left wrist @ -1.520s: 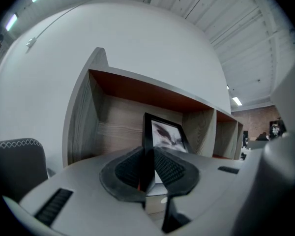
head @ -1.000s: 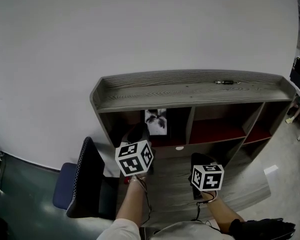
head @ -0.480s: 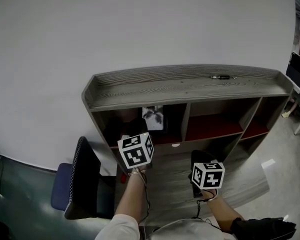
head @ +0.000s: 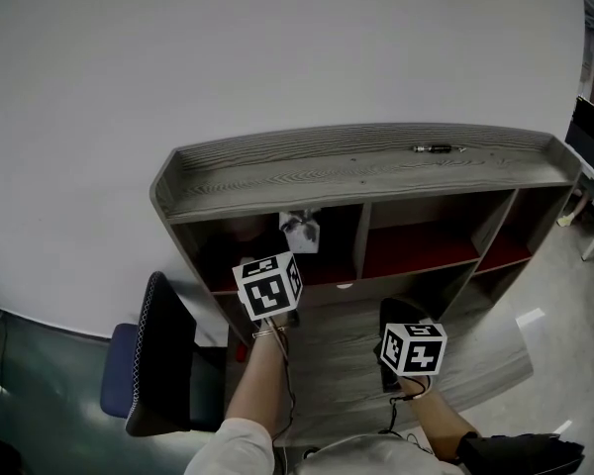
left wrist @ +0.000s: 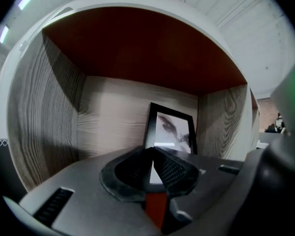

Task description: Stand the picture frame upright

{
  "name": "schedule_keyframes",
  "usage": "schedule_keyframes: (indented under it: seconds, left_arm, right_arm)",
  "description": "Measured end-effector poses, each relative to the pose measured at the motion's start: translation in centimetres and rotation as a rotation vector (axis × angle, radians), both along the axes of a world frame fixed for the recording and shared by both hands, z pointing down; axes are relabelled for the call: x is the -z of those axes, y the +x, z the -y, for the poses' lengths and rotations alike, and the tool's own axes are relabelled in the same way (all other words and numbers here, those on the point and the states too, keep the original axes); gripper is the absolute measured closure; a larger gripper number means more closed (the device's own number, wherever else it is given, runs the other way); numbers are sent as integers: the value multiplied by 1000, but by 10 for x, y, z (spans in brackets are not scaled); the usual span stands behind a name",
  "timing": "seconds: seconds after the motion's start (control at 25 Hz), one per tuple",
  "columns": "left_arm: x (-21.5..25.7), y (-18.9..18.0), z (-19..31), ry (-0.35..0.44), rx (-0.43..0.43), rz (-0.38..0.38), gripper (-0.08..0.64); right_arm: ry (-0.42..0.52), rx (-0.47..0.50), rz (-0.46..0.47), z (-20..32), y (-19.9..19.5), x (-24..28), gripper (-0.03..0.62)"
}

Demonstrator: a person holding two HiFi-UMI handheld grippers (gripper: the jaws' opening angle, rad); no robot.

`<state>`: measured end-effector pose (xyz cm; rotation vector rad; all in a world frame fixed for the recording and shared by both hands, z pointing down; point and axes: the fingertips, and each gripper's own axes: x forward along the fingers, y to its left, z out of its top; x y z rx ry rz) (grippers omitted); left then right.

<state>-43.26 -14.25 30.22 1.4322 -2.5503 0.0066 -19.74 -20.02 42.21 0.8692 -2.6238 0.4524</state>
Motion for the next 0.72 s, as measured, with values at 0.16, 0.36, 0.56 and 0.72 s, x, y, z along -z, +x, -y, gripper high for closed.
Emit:
schedule_keyframes:
  seconds: [0.16,0.36,0.56,0.72]
  left_arm:
    - [-2,0,7,-20,-1,-4,486]
    - [-6,1,11,-45,-10,5,486]
    - [-12,0,13,-79,-24,4,488]
    - [-14,-2,15,-91,-29,2,488]
  right_arm:
    - [-14,1,3,1,-1,-3,560]
    - [-27,-4,4,6,0,-8,560]
    - [-38,-8,4,8,-1,-12,560]
    - [-38,-8,9,10,-2,-11,560]
